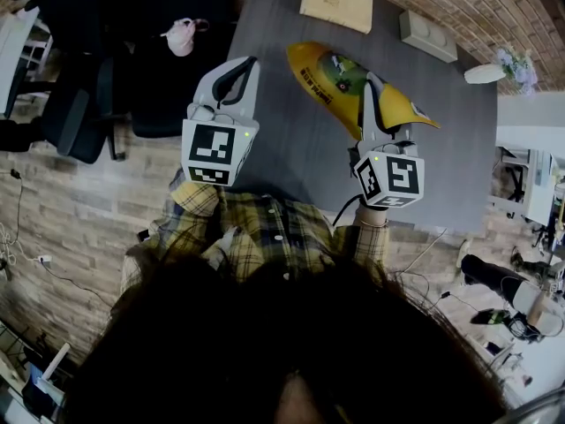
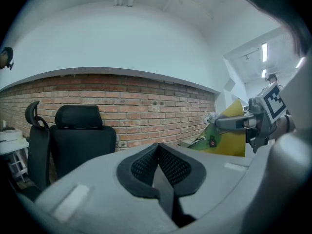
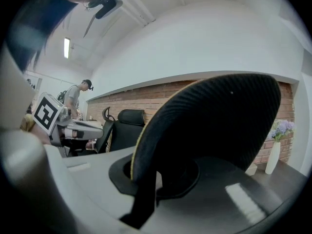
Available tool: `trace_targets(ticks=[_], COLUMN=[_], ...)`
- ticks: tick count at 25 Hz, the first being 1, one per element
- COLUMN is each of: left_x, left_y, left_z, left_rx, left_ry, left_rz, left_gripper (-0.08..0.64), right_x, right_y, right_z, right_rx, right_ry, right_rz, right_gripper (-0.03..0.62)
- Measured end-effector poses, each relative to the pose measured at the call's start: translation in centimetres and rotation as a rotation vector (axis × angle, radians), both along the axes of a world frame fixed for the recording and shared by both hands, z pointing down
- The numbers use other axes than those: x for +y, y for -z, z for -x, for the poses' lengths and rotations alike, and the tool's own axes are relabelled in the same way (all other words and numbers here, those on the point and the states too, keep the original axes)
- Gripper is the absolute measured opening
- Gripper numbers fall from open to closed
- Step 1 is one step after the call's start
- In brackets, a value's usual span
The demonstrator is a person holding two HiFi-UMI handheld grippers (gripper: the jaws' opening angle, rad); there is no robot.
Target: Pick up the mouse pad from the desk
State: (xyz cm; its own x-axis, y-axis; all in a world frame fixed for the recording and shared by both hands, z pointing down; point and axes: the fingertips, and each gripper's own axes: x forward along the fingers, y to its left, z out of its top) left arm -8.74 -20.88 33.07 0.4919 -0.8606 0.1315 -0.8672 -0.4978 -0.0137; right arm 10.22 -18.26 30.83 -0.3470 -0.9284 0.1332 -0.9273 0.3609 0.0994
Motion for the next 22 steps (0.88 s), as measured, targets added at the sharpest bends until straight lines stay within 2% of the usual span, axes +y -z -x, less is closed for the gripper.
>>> trace_targets(ticks=[22], left_x=[0.0], left_y=[-0.06], left_z=[0.08], left_rx=[-0.005], left_ry=[-0.006], left_rz=[-0.005], left_gripper=[-0.003], right_x=[-0.12], right_y=[-0.42], right_z=[-0.37], right_rx=[-0.014], right_ry=[-0.019], right_rz=[0.012], right_gripper=[0.012])
